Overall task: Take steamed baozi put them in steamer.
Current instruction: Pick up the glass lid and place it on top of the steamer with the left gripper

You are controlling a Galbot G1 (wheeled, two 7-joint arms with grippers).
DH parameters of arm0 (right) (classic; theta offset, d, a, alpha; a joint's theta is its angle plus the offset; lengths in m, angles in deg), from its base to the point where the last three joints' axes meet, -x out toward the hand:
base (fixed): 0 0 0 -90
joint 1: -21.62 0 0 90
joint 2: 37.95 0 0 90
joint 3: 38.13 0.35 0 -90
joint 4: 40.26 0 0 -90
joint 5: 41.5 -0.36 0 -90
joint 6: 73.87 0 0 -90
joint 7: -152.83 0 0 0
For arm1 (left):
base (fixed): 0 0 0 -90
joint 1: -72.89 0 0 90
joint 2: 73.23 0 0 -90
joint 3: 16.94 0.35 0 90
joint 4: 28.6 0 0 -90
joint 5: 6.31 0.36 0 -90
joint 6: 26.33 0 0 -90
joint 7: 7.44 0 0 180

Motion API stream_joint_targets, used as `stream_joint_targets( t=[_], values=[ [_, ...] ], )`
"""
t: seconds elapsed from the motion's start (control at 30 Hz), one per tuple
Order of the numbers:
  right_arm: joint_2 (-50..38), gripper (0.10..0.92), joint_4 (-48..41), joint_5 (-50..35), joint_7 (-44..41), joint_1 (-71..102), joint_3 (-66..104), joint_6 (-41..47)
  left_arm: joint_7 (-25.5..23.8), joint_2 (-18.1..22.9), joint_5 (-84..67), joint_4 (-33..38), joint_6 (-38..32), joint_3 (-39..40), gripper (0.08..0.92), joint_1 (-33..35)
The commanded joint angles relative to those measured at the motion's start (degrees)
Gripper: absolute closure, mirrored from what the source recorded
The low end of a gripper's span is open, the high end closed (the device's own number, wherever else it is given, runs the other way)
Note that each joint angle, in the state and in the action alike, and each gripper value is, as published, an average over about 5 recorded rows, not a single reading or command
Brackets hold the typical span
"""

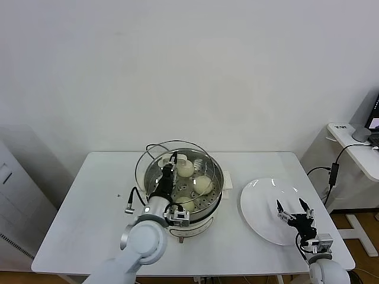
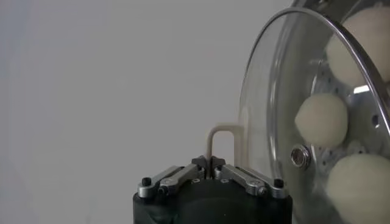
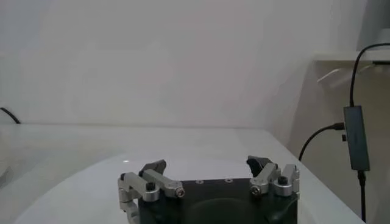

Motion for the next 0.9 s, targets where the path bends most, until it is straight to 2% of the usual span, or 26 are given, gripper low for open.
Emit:
stream_joint_targets(
  t=[0.03, 0.9],
  values=[
    [0.0, 0.203, -0.2, 0.1, 0.0, 0.0, 0.0, 0.0, 0.0, 1.8, 1.2, -1.7, 0.2, 2.0, 0.895, -0.7],
    [0.2, 0.203, -0.6, 0.2, -0.1, 0.0, 0.3, -0.1, 0.9, 3.6, 2.6, -4.4, -0.8, 2.6, 0.895, 0.7]
  ],
)
